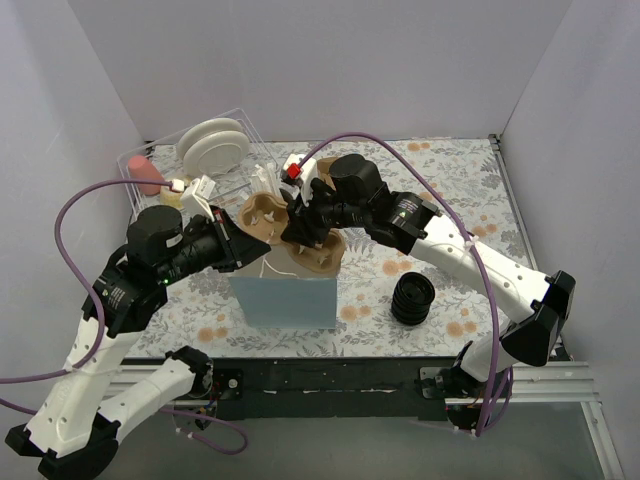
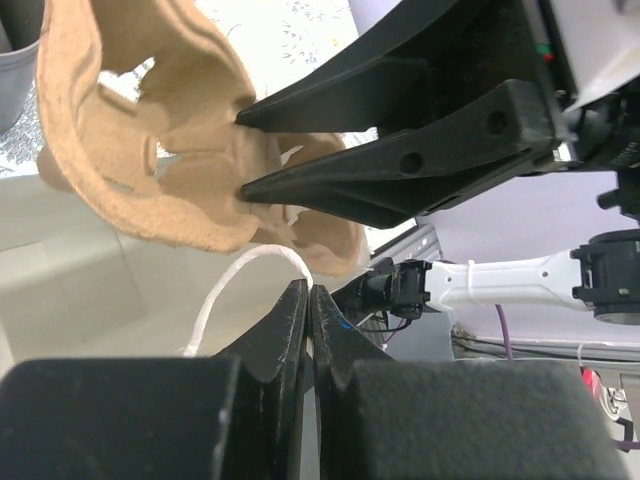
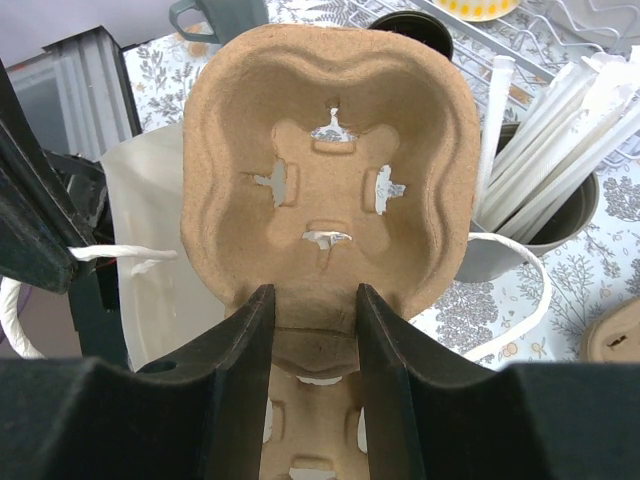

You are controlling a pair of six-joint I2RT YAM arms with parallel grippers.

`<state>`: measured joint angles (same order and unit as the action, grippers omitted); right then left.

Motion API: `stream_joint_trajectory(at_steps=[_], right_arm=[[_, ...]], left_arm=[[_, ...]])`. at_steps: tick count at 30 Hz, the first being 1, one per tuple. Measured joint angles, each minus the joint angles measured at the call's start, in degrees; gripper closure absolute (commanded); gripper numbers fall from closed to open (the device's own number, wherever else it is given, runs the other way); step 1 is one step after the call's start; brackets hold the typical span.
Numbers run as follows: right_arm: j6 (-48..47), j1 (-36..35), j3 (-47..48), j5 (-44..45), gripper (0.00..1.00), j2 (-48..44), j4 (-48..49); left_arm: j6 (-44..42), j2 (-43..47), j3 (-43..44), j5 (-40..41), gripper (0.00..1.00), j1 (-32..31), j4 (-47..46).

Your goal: Pack the takeout coffee

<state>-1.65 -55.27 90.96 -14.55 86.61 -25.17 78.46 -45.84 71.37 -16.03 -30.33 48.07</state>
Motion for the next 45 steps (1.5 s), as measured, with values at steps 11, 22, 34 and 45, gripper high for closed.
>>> stream_joint_trajectory(at_steps=[11, 22, 34, 45], right_arm=[[-0.09, -0.11, 0.13, -5.03, 0.79, 0.61, -0.42], [-0.07, -2.25, 2.47, -6.14, 0.8, 3.3, -0.85], [-2.49, -2.89, 5.51, -6.6, 0.8, 4.26, -4.9], [-4.76, -4.26, 6.8, -7.74, 0.8, 5.38, -6.82]], left_arm=[[-1.36, 0.81, -1.05, -1.86, 1.0, 0.0, -2.54], [-2.67, 1.33, -2.45, -1.97, 1.0, 0.0, -3.5], [-3.13, 2.08, -3.21, -1.68, 1.0, -0.02, -3.52], [-3.3, 2.6, -3.52, -1.29, 1.0, -0.02, -3.5]])
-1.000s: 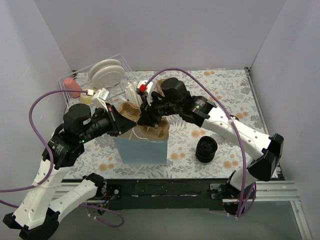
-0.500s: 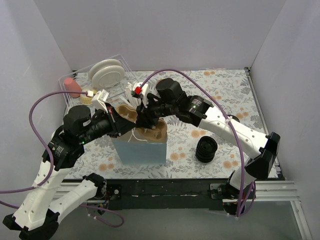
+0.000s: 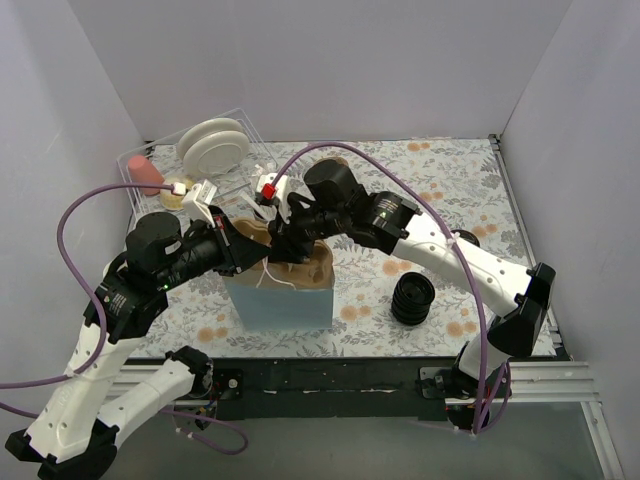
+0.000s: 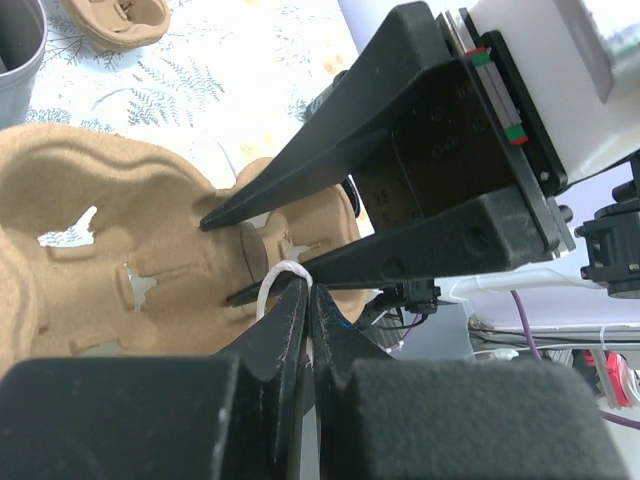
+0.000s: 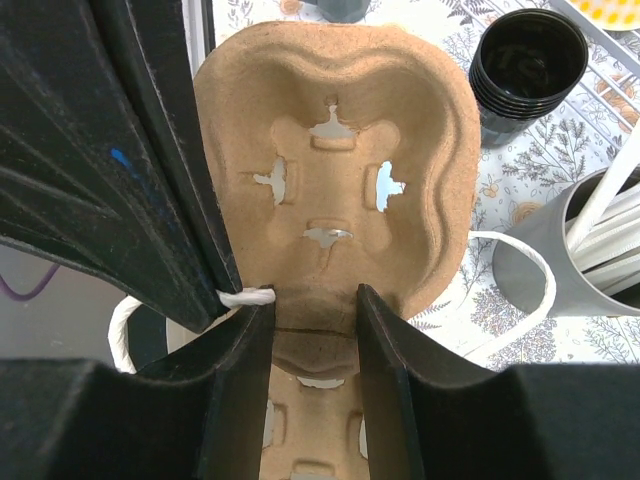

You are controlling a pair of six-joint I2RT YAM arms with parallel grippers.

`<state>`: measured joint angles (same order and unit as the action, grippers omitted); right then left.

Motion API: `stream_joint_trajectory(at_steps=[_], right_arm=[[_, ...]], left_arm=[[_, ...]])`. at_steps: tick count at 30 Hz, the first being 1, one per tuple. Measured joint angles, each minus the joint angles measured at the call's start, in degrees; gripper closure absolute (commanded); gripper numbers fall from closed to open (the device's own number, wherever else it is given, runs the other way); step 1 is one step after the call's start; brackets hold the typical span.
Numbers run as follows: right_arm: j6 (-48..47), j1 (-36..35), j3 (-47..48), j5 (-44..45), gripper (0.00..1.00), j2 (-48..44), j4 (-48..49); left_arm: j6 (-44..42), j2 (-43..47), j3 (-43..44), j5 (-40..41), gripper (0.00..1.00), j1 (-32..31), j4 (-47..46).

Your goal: Pack the takeout coffee

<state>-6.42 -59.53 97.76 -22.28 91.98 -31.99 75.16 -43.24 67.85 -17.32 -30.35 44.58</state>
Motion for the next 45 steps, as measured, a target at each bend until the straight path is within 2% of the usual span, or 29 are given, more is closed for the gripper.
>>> stream_joint_trajectory(at_steps=[31, 36, 39, 40, 41, 45], right_arm=[[2.67, -0.48, 1.38, 0.46, 0.81, -1.25, -0.46], [2.78, -0.46, 1.36, -0.44, 0.81, -1.25, -0.5], [2.69, -0.46, 1.36, -0.61, 0.81, -1.25, -0.55], [2.51, -0.46, 1.36, -0.63, 0.81, -1.25, -0.59], [2.32, -0.48, 1.36, -0.61, 0.81, -1.22, -0.72], [1.79, -0.5, 1.36, -0.74, 0.81, -0.52, -1.16]], left_arm=[[-1.14, 0.96, -0.74, 0.55, 1.0, 0.0, -0.24], [-1.81, 1.11, -0.7, 0.42, 0.9, 0.0, -0.2], [-2.1, 1.09, -0.44, 0.59, 0.64, 0.0, 0.02], [-2.23, 1.09, -0.31, 0.68, 0.59, 0.0, 0.09], [-2.27, 1.09, -0.17, 0.76, 0.48, 0.0, 0.11], [-2.14, 1.09, 0.7, 1.42, 0.35, -0.02, 0.46]])
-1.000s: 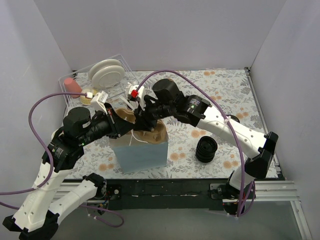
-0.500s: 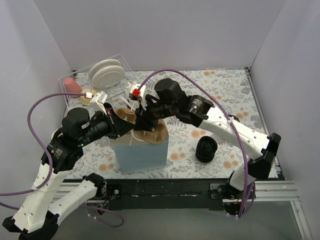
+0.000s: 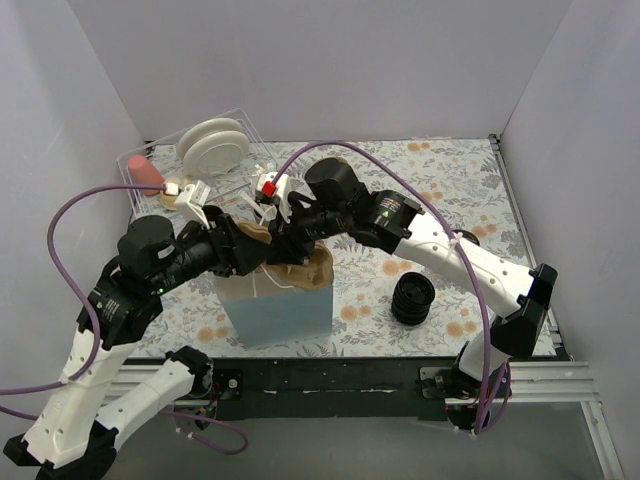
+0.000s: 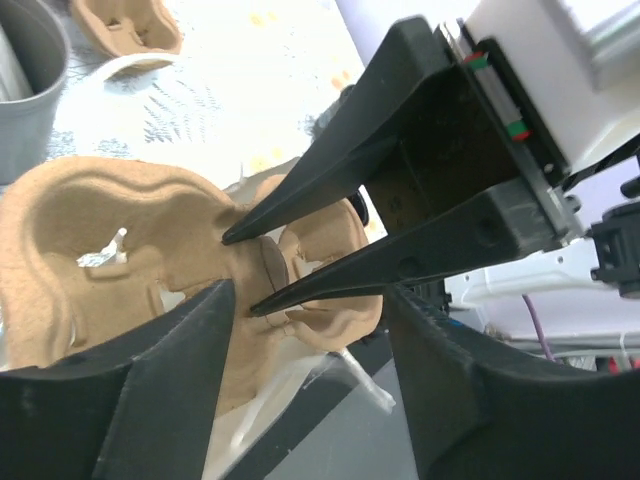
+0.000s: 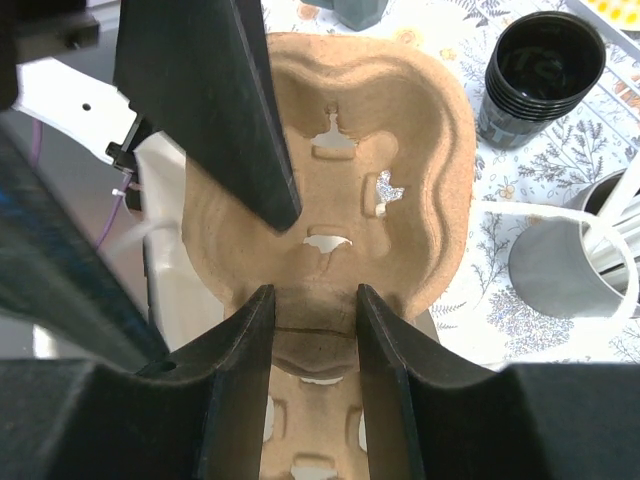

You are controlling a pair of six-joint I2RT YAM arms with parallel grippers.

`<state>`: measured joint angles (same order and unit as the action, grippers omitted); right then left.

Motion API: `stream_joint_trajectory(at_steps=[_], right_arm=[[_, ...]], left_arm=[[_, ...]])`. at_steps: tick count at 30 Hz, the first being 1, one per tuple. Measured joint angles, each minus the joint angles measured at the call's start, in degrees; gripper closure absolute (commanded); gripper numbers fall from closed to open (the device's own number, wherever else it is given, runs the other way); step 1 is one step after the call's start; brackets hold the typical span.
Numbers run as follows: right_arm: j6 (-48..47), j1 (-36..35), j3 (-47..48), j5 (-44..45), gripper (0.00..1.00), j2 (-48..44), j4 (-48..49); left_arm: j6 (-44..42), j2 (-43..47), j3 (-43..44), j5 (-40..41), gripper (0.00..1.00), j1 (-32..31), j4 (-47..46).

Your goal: Pack the takeout coffee

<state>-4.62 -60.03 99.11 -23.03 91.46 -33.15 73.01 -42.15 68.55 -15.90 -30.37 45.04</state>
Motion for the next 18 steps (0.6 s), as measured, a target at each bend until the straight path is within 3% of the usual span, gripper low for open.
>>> stream_joint_trajectory(at_steps=[5, 18], right_arm=[[-0.48, 0.0, 0.0, -0.35, 0.81, 0.87, 0.07], [-3.61, 0.0, -1.81, -4.33, 0.81, 0.98, 1.25]], left_arm=[[0.7, 0.0, 2.54, 3.56, 0.28, 0.0, 2.51], [6.84, 0.24, 8.63, 20.92, 0.27, 0.0, 13.53]])
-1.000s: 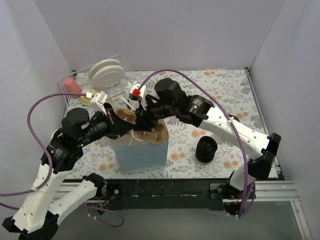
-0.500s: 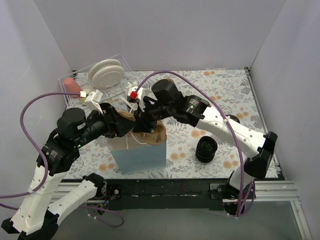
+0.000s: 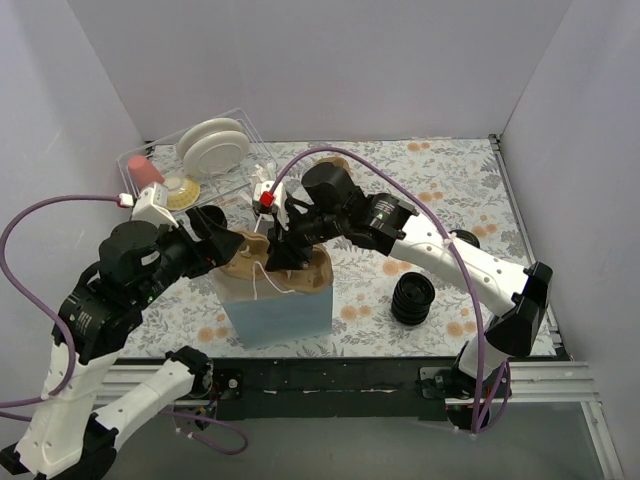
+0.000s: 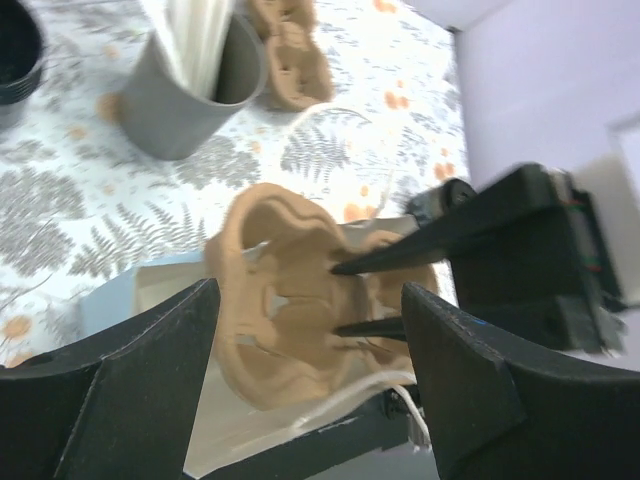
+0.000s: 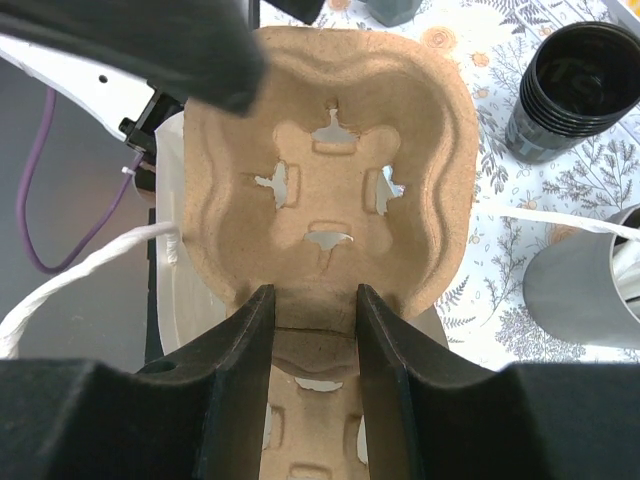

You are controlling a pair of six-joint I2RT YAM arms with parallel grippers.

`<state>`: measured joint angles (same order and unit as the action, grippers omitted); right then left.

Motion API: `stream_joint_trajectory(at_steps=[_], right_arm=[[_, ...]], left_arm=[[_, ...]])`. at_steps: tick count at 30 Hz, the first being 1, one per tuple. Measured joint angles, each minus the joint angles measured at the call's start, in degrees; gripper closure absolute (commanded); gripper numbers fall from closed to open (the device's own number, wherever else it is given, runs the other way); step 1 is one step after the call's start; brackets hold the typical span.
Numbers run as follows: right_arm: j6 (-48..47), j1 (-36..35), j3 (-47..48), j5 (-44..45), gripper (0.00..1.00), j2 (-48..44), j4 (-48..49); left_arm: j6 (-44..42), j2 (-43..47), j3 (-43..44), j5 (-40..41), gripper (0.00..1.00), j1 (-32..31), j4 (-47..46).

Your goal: Pack the takeout coffee

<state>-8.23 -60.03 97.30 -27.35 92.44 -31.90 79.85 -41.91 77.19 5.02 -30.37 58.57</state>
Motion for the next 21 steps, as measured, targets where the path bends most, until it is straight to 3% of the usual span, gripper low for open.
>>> stream_joint_trajectory(at_steps=[10, 21], right_arm=[[-3.48, -0.02, -0.57, -1.16, 0.81, -0.09, 0.31], [-7.45, -0.98, -0.57, -1.42, 0.81, 2.01, -1.9]], left_arm=[[6.99, -3.19, 1.33, 10.86, 0.27, 0.0, 8.72], [10.69, -7.63, 1.31, 15.21, 0.19, 0.0, 12.17]])
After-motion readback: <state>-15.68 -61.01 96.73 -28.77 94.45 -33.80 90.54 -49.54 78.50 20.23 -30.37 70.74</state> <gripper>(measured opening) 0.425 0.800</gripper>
